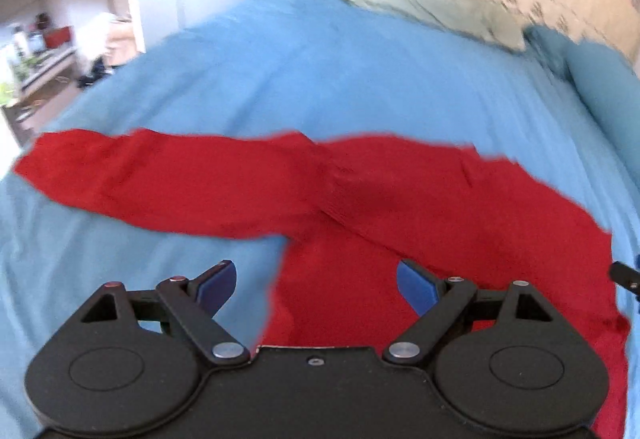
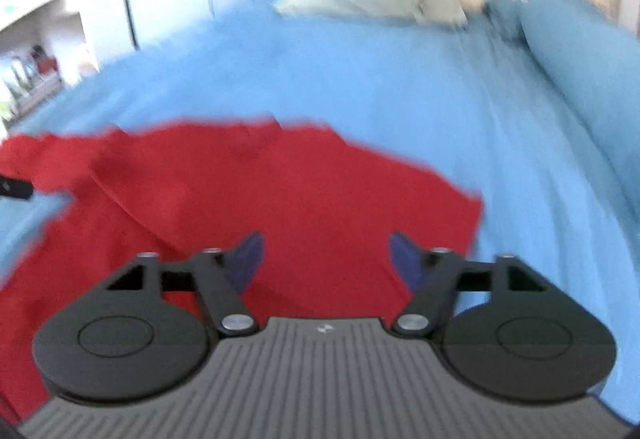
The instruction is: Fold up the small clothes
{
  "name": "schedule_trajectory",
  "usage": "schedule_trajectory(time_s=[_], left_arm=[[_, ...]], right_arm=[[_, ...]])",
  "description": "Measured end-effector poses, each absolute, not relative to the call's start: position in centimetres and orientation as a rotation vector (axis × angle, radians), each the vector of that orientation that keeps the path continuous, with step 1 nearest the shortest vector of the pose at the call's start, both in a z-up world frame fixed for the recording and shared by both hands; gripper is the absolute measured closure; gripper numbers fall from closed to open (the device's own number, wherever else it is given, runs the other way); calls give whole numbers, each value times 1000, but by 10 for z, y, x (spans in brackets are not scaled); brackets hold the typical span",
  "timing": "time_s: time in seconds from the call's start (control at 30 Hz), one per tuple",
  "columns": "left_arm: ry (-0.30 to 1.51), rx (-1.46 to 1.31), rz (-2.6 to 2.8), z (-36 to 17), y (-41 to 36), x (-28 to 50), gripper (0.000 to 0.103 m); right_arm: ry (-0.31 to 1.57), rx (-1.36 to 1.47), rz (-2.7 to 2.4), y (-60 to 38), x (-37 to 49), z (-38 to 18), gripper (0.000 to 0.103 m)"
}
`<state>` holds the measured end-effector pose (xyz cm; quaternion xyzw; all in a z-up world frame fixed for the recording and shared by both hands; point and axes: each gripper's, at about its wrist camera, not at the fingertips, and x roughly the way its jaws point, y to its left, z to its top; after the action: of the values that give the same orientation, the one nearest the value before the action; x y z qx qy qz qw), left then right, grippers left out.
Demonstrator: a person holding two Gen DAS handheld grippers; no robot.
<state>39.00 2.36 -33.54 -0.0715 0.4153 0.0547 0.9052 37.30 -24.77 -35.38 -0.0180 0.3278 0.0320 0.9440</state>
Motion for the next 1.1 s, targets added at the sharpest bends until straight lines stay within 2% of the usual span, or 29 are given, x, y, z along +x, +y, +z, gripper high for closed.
schedule_trajectory(time_s=[0.07, 0.17, 0.27, 0.43, 0.57, 0.67, 0.77, 0.83, 0.93, 1.03, 1.1], left_arm=[[834, -179, 153, -313, 43, 383, 12], [799, -226, 211, -284, 74, 375, 0], [776, -258, 275, -270, 113, 375, 0], [777, -284, 374, -286, 188, 390, 0], [747, -396, 424, -317, 259, 405, 0], [716, -489, 459, -336, 299, 419, 2], [715, -529, 468, -358, 322, 435, 11], [730, -548, 478, -373, 331, 443, 16], [742, -570, 506, -391, 339, 446, 18], [751, -579, 513, -404, 344, 447, 28], [749, -587, 516, -411, 348, 448, 28]], right_arm=[[607, -23, 93, -227, 372, -322, 0], [566, 31, 123, -195, 381, -284, 0], [588, 27, 154, -161, 392, -261, 0], [586, -71, 191, -97, 409, -253, 0], [637, -55, 198, -50, 426, -277, 0], [674, -18, 220, -18, 438, -298, 0], [694, -21, 241, 15, 452, -321, 0], [706, -33, 252, 33, 457, -335, 0], [714, -47, 279, 53, 464, -351, 0], [718, -61, 299, 66, 469, -361, 0], [730, -54, 302, 67, 470, -365, 0]])
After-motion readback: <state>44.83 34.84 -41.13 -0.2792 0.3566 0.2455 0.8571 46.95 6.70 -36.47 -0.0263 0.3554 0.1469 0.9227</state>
